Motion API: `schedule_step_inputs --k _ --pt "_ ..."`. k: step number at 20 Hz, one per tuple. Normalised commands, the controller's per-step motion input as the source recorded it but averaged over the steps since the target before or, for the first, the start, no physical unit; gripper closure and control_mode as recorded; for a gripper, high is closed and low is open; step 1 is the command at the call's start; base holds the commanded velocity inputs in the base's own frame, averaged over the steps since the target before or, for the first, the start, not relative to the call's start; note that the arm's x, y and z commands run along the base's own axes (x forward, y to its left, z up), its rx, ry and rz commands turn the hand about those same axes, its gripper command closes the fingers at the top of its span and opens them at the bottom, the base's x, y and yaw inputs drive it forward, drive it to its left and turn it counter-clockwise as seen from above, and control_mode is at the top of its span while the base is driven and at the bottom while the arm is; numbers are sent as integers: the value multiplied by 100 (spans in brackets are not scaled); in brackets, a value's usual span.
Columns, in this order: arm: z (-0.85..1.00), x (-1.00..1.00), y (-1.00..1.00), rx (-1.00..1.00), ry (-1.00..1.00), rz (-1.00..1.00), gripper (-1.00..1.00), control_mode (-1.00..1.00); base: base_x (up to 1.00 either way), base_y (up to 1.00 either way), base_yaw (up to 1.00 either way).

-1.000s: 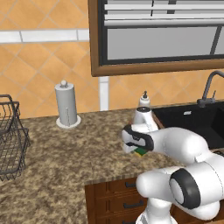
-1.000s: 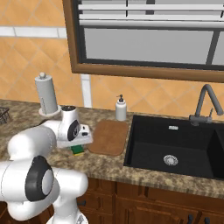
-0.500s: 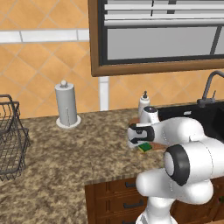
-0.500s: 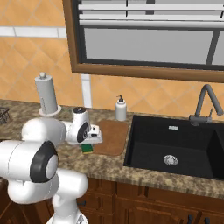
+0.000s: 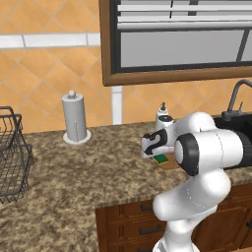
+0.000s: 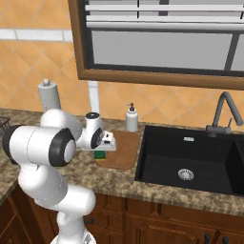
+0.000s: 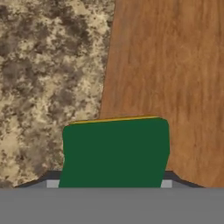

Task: Pick up the sponge from the counter and clean the cutting board by briefly scrubbing or pressing down on the cutting board. Once finished, release the sponge.

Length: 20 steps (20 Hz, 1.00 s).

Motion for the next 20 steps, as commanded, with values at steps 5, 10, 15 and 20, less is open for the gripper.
schedule_step_inputs --k 5,10,15,20 --pt "-40 5 -30 1 -12 -10 100 -100 0 0 0" --pt "-28 20 -25 1 -10 -10 100 -100 0 0 0" --pt "-14 40 -6 0 -1 -8 100 -100 0 0 0" --pt "-9 43 -6 0 -1 -6 100 -100 0 0 0"
